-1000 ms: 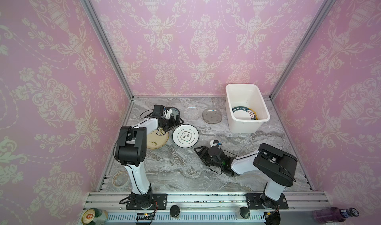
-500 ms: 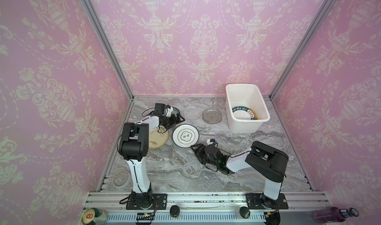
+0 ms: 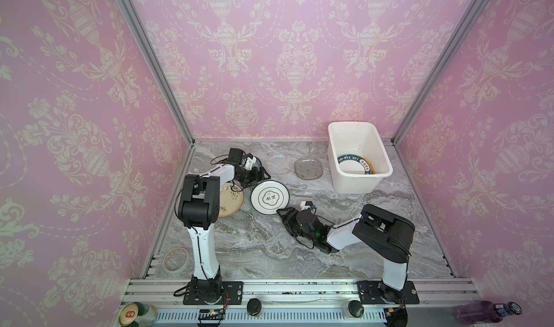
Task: Place the plates into the plastic bin on the countertop
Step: Pick up the plate from the center of the table.
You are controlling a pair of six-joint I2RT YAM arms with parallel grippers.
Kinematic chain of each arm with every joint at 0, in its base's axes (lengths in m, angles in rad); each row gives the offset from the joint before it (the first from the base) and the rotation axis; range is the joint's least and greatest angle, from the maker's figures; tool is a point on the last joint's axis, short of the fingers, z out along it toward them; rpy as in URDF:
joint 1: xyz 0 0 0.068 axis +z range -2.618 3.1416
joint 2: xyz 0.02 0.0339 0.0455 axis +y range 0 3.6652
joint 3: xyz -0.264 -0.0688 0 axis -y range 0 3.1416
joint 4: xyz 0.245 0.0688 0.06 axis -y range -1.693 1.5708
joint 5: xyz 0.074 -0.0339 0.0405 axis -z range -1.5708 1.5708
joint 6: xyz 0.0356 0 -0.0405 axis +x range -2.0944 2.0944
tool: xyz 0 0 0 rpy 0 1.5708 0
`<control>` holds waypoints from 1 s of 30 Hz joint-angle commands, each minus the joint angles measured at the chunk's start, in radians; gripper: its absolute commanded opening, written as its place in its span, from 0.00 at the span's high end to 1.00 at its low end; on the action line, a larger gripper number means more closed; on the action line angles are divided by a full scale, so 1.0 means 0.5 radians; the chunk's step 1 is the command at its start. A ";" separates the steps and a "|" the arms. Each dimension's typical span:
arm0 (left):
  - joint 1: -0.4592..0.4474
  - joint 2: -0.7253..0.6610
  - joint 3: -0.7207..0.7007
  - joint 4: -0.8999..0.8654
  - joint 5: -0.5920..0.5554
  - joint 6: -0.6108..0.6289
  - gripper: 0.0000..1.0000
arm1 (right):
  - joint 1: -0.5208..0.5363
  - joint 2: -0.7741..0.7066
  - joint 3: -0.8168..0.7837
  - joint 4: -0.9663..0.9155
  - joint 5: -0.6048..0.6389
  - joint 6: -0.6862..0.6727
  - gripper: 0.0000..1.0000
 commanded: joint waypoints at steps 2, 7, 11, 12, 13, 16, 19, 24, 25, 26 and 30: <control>-0.062 0.114 0.030 -0.230 -0.002 0.075 0.11 | 0.012 0.027 -0.081 0.115 0.149 -0.035 0.34; -0.087 0.069 -0.017 -0.245 0.023 0.090 0.12 | -0.007 0.032 -0.137 0.158 0.196 -0.042 0.34; -0.103 0.009 -0.078 -0.228 0.050 0.075 0.14 | -0.019 0.080 -0.135 0.207 0.177 -0.054 0.34; -0.111 -0.010 -0.098 -0.224 0.050 0.070 0.14 | -0.022 0.097 -0.128 0.224 0.166 -0.056 0.35; -0.119 -0.026 -0.115 -0.223 0.054 0.064 0.15 | -0.031 0.116 -0.123 0.245 0.153 -0.060 0.35; -0.151 -0.067 -0.145 -0.234 0.052 0.052 0.15 | -0.053 0.171 -0.107 0.310 0.111 -0.074 0.35; -0.182 -0.101 -0.180 -0.248 0.050 0.046 0.15 | -0.069 0.218 -0.098 0.381 0.088 -0.095 0.37; -0.220 -0.168 -0.254 -0.229 0.045 0.009 0.15 | -0.089 0.234 -0.099 0.447 0.082 -0.147 0.46; -0.229 -0.178 -0.266 -0.237 0.038 0.009 0.15 | -0.091 0.229 -0.100 0.441 0.081 -0.153 0.48; -0.238 -0.193 -0.276 -0.245 0.032 0.012 0.15 | -0.090 0.217 -0.099 0.422 0.085 -0.157 0.51; -0.271 -0.244 -0.328 -0.248 0.016 -0.005 0.15 | -0.095 0.148 -0.120 0.361 0.104 -0.200 0.62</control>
